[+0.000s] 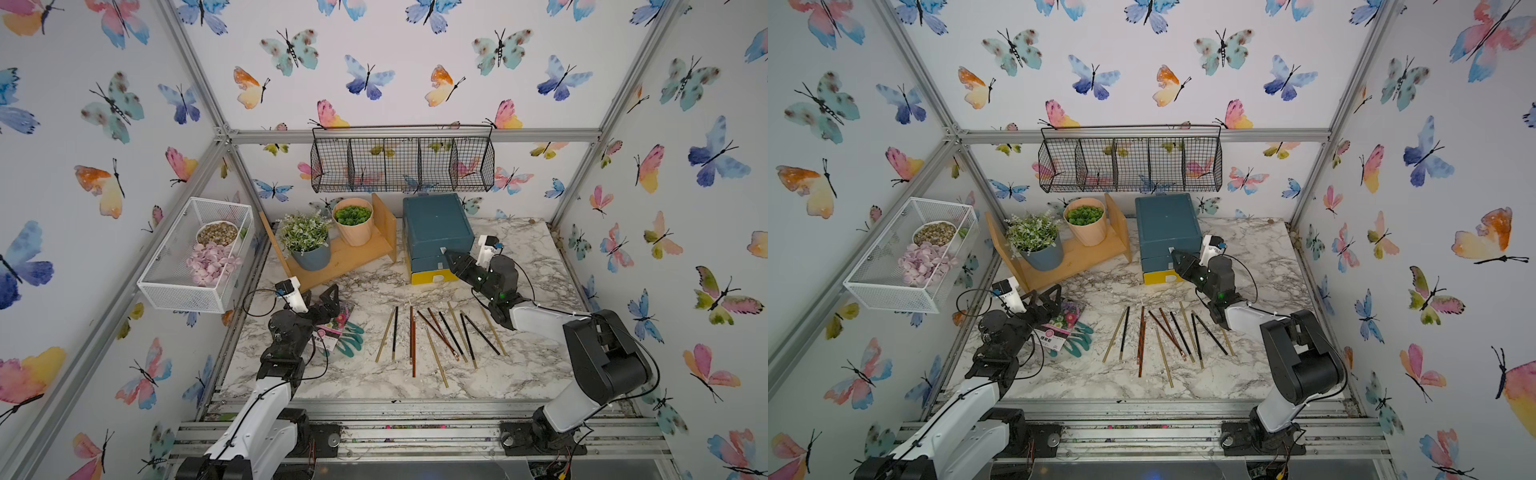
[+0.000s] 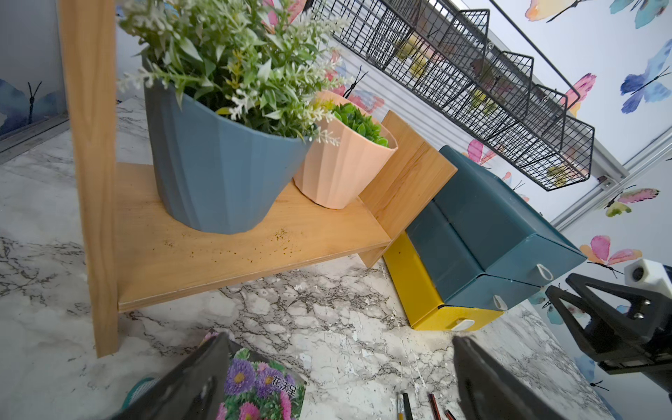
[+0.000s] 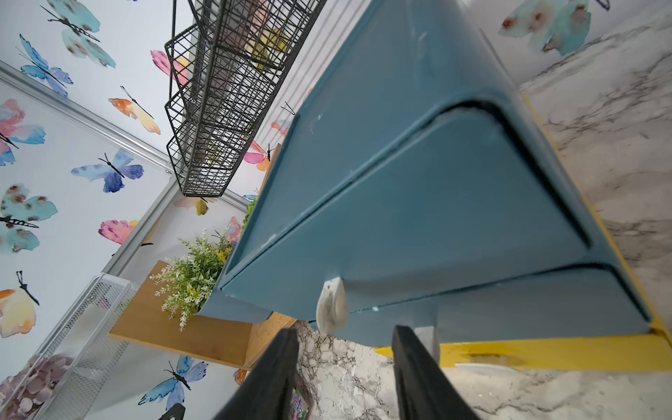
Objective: Please place the pencils in the drawer according to their color
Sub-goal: Open the drawer in the storage box.
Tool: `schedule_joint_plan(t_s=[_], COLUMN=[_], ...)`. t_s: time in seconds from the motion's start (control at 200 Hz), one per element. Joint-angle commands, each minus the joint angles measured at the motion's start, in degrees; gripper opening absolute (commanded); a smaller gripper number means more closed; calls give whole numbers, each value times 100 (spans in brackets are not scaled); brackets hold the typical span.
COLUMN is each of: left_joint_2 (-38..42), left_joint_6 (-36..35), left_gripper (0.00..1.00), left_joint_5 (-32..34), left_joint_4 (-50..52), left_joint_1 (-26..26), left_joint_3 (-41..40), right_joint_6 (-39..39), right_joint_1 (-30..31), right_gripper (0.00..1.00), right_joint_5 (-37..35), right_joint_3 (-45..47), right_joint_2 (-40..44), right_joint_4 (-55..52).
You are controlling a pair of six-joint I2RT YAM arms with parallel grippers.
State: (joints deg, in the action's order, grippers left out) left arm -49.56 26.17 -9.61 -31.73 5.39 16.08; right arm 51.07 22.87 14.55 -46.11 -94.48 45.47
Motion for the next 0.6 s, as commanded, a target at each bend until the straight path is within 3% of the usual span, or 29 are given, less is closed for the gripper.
schedule_joint_plan(t_s=[0.0, 0.596], left_joint_2=[7, 146], left_joint_6=[-41, -3], left_gripper=[98, 98], left_joint_5=[-200, 99], left_joint_4=[117, 272], left_joint_1=[35, 35], left_joint_3=[128, 157], right_joint_6=[157, 483], right_joint_1=[42, 76], right_gripper=[48, 40], right_joint_5=[-73, 146], right_joint_3=[-226, -557], right_joint_2=[-118, -589], right_joint_4=[168, 447])
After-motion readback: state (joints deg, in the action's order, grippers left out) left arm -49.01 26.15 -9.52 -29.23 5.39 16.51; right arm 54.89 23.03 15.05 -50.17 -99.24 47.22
